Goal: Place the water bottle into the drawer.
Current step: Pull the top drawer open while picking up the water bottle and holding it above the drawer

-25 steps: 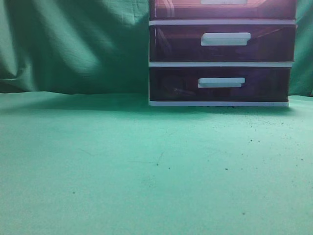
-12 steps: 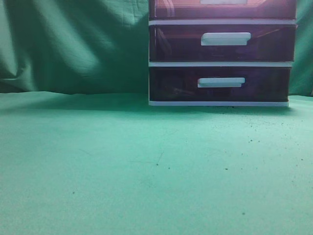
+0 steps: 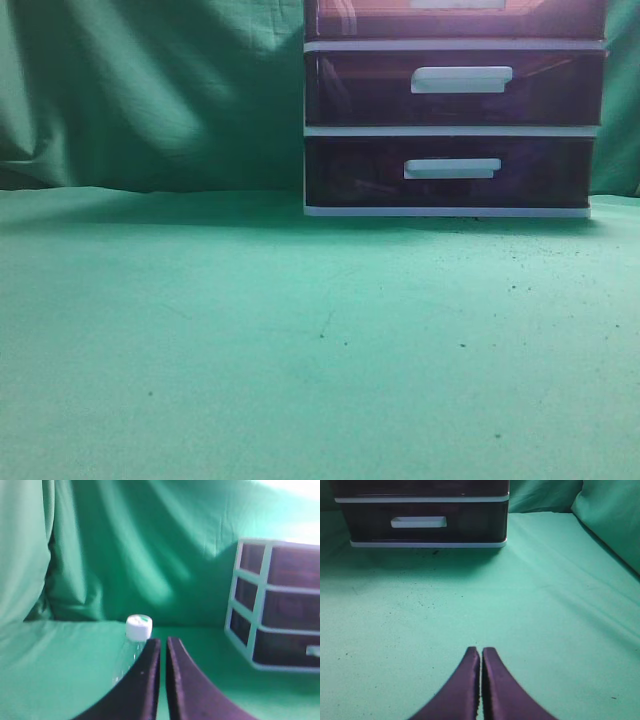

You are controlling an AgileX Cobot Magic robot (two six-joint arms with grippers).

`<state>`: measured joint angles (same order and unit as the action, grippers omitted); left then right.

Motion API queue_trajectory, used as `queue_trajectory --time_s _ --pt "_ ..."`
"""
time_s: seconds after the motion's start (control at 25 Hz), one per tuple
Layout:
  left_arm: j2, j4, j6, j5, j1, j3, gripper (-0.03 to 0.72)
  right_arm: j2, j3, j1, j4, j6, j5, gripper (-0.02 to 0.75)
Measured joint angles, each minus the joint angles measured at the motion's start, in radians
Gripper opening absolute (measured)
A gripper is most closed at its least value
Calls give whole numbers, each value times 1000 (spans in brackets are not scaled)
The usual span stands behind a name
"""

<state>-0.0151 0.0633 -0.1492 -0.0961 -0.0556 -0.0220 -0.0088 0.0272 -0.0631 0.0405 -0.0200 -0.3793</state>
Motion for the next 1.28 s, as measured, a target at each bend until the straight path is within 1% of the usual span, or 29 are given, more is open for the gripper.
queue_trajectory --time_s 0.16,0.28,0.36,0.52,0.68,0.76,0.88,0.96,1.04,1.08,1.16,1.2,1.28 --pt "0 -18 -28 -77 0 0 0 0 0 0 0 0 0 0" --pt "5 -45 -55 -58 0 10 0 0 0 0 0 0 0 0" --pt "51 -54 -71 -30 0 54 0 0 0 0 0 0 0 0" --pt "227 -66 -165 36 0 166 0 0 0 0 0 0 0 0" --pt "434 -76 -192 105 0 282 0 0 0 0 0 0 0 0" --pt "524 -80 -193 104 0 319 0 0 0 0 0 0 0 0" --pt "611 -78 -194 32 0 345 0 0 0 0 0 0 0 0" --pt "662 -44 -194 -6 0 349 0 0 0 0 0 0 0 0" --pt "717 37 -194 -9 0 354 0 0 0 0 0 0 0 0" --pt "717 37 -194 -9 0 354 0 0 0 0 0 0 0 0" --pt "783 138 -192 53 0 389 0 0 0 0 0 0 0 0" --pt "844 215 -192 147 0 443 48 0 0 0 0 0 0 0" --pt "904 262 -192 218 0 495 203 0 0 0 0 0 0 0"
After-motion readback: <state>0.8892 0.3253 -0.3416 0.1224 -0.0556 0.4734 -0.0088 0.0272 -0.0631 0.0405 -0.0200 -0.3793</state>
